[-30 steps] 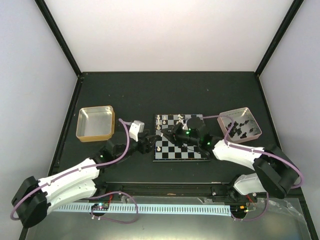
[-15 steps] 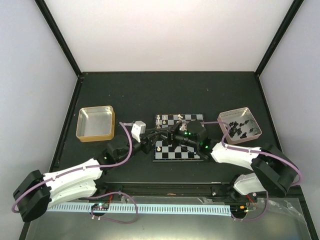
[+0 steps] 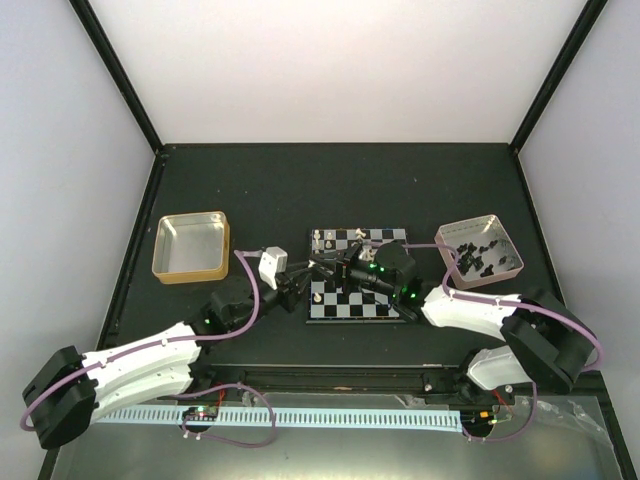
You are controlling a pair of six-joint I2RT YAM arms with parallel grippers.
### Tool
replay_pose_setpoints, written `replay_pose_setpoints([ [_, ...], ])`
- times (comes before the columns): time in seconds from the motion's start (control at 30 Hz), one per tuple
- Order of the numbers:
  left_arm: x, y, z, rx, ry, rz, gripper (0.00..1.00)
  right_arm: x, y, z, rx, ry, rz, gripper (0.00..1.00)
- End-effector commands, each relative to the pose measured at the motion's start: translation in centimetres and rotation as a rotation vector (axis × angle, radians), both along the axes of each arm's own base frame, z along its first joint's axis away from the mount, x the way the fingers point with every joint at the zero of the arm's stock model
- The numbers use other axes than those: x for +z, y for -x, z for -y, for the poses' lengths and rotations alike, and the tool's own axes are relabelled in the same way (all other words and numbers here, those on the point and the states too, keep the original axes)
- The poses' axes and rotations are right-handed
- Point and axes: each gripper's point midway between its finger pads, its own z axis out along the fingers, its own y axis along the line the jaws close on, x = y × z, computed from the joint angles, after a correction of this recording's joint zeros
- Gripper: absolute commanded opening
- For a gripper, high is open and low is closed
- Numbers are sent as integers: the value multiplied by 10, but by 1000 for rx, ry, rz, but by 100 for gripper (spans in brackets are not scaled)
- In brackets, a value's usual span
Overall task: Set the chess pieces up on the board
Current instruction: Place the chess piece on the chessboard.
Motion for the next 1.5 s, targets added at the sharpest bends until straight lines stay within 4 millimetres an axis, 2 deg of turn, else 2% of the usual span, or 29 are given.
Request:
replay_pose_setpoints([
  [0.0,20,-4,0,22,18,54,23,8,2,-3,8,-27,17,7],
  [0.27,30,-4,-4,39,21,86,24,1,5,-3,23,-5,23,8],
  [0.37,31,-5,-4,42,16,87,18,3,6,-3,26,-4,34,8],
  [0.5,31,-4,-3,35,8,88,5,6,7,-3,33,0,63,10],
  [0.6,31,-5,-4,37,-4,76,2,4,8,-3,45,30,102,19],
  [0.77,23,-3,-4,28,-85,-3,2,-10,7,10,46,124,178,42],
  [0.87,12,0,-6,19,-162,-76,2,-20,4,28,23,194,229,53],
  [1.0,-3,7,-6,-19,-267,-167,2,-33,-3,65,-37,328,286,61],
  [1.1,-9,9,-5,-39,-354,-234,1,-38,-9,102,-114,463,334,62],
  [1.2,-8,6,-1,-48,-426,-295,2,-48,-12,141,-194,637,363,63],
  [1.3,-5,-1,8,-71,-472,-342,2,-49,-13,176,-274,772,388,62],
  [1.37,-4,-9,15,-81,-502,-372,2,-50,-10,192,-300,845,400,62],
  [1.47,-14,-27,25,-78,-569,-438,1,-51,-6,209,-326,917,407,62],
])
